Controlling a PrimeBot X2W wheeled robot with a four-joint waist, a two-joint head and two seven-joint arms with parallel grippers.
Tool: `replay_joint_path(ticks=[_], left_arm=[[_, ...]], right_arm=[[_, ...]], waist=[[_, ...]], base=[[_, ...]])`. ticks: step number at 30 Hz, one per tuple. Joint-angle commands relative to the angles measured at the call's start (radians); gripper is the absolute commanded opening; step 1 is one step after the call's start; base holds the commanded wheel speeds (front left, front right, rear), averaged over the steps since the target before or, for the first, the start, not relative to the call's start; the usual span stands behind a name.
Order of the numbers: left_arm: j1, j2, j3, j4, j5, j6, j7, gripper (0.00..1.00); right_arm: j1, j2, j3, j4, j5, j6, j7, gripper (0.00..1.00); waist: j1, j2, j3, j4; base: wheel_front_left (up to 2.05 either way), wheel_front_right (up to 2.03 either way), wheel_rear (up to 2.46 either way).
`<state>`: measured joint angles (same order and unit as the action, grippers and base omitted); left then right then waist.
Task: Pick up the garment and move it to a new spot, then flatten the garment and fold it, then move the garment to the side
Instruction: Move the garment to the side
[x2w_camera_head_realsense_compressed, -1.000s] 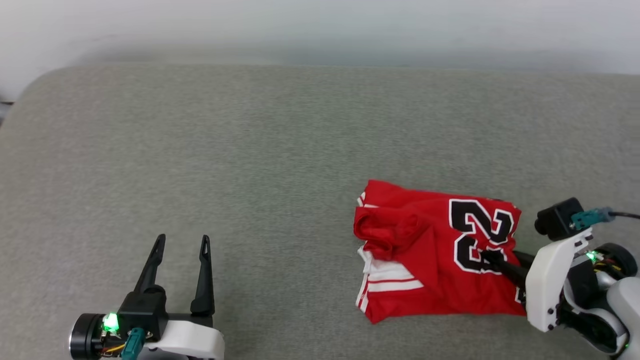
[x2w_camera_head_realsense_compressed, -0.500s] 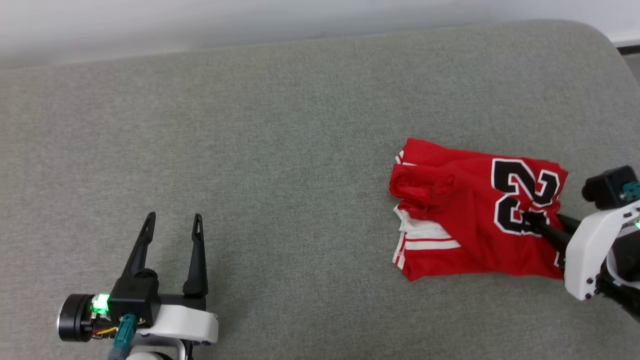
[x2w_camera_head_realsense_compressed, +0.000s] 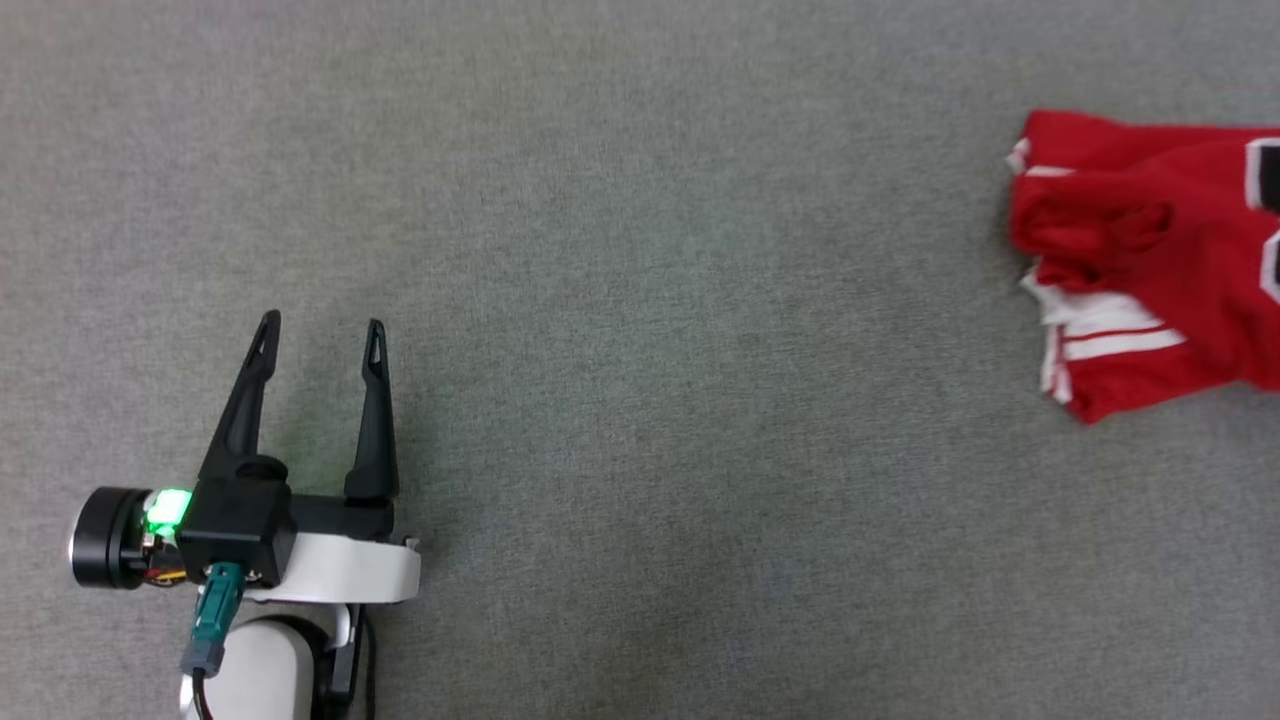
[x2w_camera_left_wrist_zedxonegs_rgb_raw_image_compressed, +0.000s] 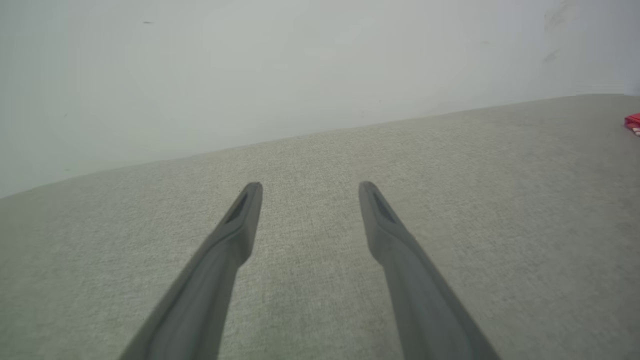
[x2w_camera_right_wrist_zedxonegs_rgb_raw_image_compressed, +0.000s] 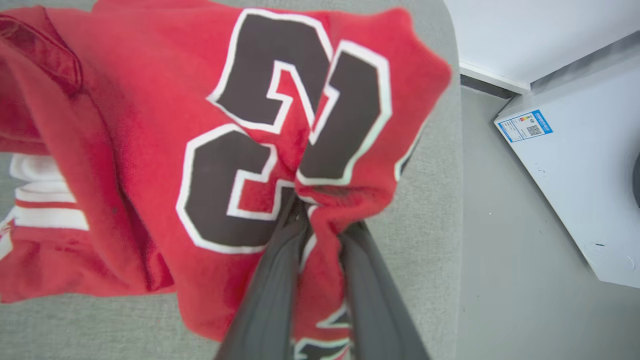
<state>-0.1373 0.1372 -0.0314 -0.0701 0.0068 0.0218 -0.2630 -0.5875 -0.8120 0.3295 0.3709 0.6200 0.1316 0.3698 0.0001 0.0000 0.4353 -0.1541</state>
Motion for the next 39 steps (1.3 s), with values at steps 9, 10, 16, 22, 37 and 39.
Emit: replay_joint_path(ticks=[9, 10, 16, 22, 37, 39], left_arm=[[-0.055, 0.011, -0.020, -0.044, 0.010, 0.015, -0.003, 1.00], [-0.057, 0.011, -0.022, -0.047, 0.010, 0.014, -0.003, 1.00], [-0.067, 0.017, -0.033, -0.058, 0.003, 0.021, -0.003, 1.00], [-0.062, 0.015, -0.040, -0.048, -0.003, 0.028, -0.003, 1.00], [0.084, -0.013, -0.023, -0.001, -0.036, 0.051, -0.002, 1.00], [0.103, -0.017, -0.016, 0.004, -0.040, 0.054, -0.003, 1.00]], right_arm=[[-0.096, -0.063, -0.132, 0.131, -0.099, -0.002, 0.031, 0.00], [-0.101, -0.066, -0.149, 0.143, -0.113, -0.002, 0.029, 0.00], [-0.117, -0.041, -0.236, 0.197, -0.169, -0.002, 0.030, 0.00], [-0.112, 0.017, -0.313, 0.218, -0.260, -0.002, 0.000, 1.00], [0.009, 0.186, -0.439, 0.018, -0.415, -0.002, -0.295, 1.00], [0.030, 0.218, -0.444, -0.035, -0.430, -0.002, -0.344, 1.00]], waist=[[-0.0001, 0.0000, 0.116, 0.030], [-0.0001, 0.0000, 0.121, 0.033], [-0.0001, 0.0000, 0.134, 0.045], [-0.0001, 0.0000, 0.103, 0.055], [-0.0001, 0.0000, -0.142, 0.074], [-0.0001, 0.0000, -0.169, 0.079]], base=[[0.00, 0.00, 0.00], [0.00, 0.00, 0.00], [0.00, 0.00, 0.00], [0.00, 0.00, 0.00], [0.00, 0.00, 0.00], [0.00, 0.00, 0.00]])
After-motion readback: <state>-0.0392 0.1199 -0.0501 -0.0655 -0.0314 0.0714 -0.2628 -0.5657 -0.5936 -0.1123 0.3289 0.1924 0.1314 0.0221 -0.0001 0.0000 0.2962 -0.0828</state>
